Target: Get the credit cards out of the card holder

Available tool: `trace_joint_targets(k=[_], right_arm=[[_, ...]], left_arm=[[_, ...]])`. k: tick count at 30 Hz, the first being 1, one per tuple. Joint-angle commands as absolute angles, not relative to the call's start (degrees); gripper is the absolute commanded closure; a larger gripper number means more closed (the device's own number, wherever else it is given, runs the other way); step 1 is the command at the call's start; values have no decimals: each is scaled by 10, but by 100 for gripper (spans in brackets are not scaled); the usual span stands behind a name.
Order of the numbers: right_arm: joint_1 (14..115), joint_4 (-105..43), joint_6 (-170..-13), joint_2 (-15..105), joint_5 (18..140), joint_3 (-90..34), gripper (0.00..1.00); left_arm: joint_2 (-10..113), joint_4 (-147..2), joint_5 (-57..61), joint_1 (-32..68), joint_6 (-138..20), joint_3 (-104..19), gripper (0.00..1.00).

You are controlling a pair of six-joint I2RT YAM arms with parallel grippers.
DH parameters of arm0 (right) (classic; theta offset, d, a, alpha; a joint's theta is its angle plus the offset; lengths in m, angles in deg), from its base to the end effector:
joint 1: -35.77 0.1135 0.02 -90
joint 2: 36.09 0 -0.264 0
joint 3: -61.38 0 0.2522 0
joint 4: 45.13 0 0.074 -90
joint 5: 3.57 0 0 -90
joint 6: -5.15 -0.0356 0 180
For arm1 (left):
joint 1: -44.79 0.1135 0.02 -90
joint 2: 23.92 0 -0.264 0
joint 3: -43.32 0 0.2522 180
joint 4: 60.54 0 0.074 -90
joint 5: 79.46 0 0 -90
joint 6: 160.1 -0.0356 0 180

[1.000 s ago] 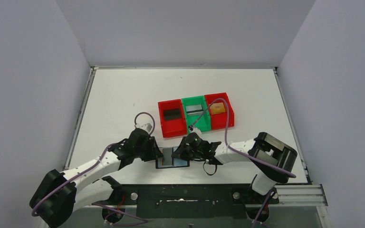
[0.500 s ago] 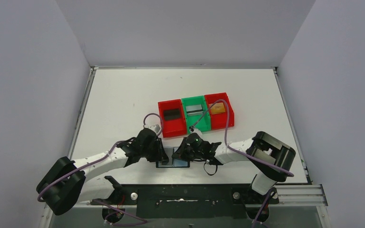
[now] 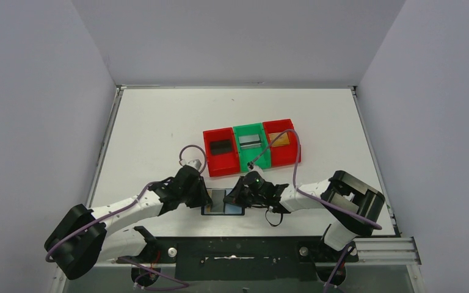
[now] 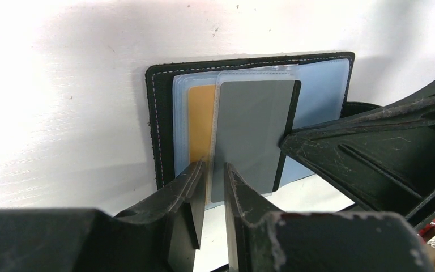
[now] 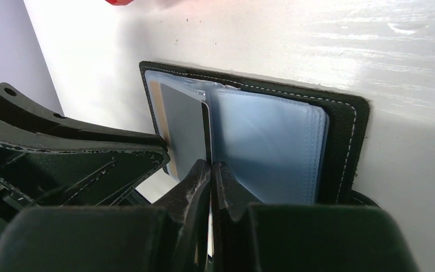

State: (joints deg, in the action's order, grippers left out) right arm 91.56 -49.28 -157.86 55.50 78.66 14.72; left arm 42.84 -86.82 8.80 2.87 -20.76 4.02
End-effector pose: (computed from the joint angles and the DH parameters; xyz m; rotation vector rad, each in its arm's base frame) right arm 0.1583 0.2414 0.1279 0.3146 2.6271 1.1700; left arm 0.1514 -0.1374 0.1514 -0.1581 2.6413 -0.6474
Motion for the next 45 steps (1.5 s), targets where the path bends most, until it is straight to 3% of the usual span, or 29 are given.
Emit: trace_joint_targets(k=[1, 9, 24, 27, 35, 45], right_arm=[[911, -525, -1590, 534, 791, 159, 100], [907, -541, -1586, 542, 774, 158, 99], [909, -515, -1575, 559, 774, 136, 97], [909, -517, -1576, 564, 772, 135, 97], [910, -521, -1576, 569, 770, 135, 97], [908, -529, -1579, 566, 767, 139, 96]], left_arm=[[441, -889, 113, 30, -216, 41, 81], [444, -903, 130, 27, -226, 36, 86], [525, -1074, 331, -63, -195, -67, 91], [494, -1072, 342, -71, -182, -78, 87], [435, -977, 289, -71, -251, -97, 64], [544, -954, 227, -75, -279, -96, 62]])
